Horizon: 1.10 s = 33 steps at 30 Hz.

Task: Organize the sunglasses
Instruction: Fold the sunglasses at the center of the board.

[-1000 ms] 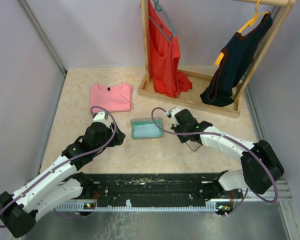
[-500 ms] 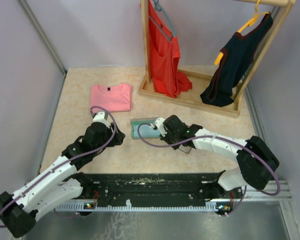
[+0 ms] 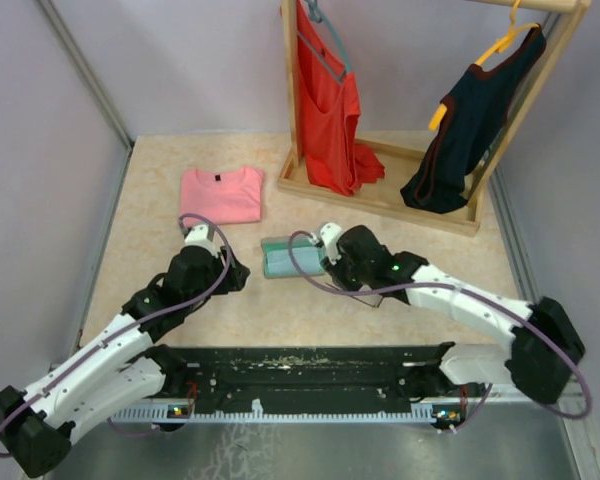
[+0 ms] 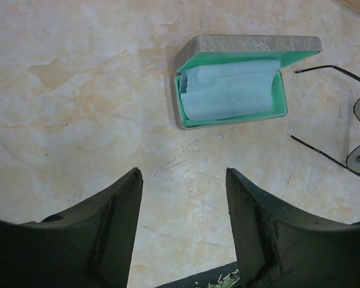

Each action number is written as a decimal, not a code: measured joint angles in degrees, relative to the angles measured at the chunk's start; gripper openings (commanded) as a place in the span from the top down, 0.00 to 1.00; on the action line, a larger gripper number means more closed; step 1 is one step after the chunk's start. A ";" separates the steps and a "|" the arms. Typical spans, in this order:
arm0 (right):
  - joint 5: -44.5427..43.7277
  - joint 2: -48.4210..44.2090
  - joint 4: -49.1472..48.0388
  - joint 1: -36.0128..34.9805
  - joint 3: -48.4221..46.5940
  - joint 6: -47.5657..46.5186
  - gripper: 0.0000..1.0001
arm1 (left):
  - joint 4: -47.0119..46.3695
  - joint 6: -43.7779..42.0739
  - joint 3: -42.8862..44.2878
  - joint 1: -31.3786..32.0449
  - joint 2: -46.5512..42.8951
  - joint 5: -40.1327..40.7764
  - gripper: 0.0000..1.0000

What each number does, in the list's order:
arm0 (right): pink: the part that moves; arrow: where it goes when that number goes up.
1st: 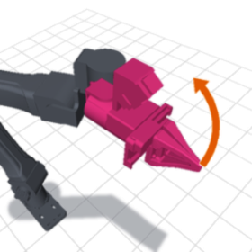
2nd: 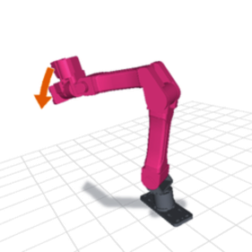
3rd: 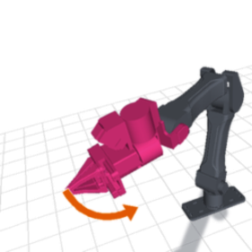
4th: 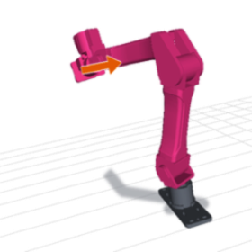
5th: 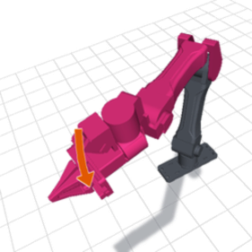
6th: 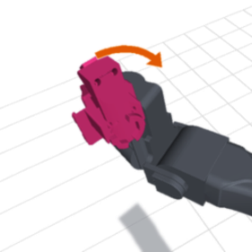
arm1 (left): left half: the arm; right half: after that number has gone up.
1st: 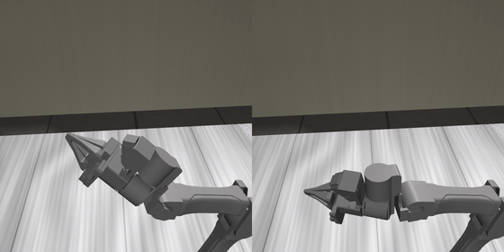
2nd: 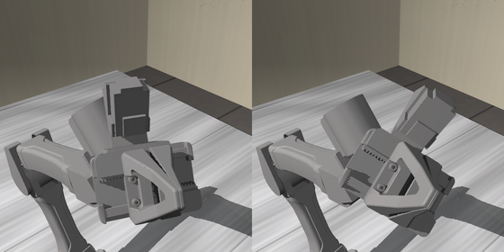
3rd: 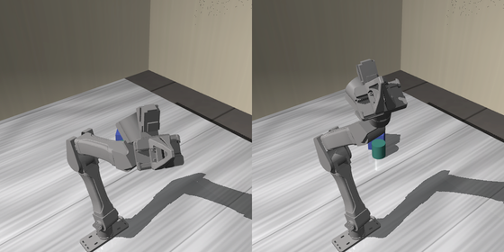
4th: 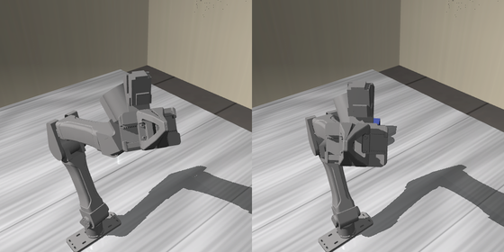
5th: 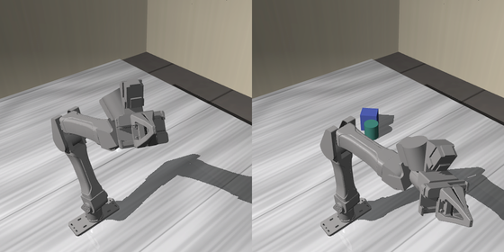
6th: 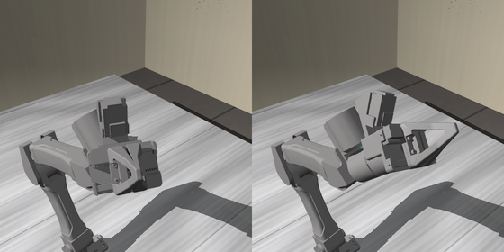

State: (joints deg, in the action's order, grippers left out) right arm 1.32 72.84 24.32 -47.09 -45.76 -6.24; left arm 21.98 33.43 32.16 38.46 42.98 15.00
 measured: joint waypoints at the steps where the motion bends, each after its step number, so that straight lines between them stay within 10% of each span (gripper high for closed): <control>1: -1.11 -2.86 -0.52 0.00 0.07 1.70 0.74 | -0.02 0.00 0.00 0.00 -0.04 0.00 0.36; 12: -24.90 -27.82 2.84 1.51 5.29 32.68 0.74 | -0.11 -0.02 0.00 0.00 0.02 -0.26 0.35; 21: -23.58 -25.03 11.98 20.04 8.37 42.62 0.68 | 0.31 -1.14 1.81 0.00 1.49 -0.68 0.35; 33: -17.22 -15.67 10.56 21.40 9.05 44.41 0.70 | 0.44 -1.77 2.78 -0.04 1.66 -0.70 0.35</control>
State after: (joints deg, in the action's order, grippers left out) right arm -15.90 57.17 34.87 -25.69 -36.71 38.17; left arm 22.41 31.66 34.94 38.41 44.64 14.31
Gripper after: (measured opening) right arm 0.327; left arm 0.649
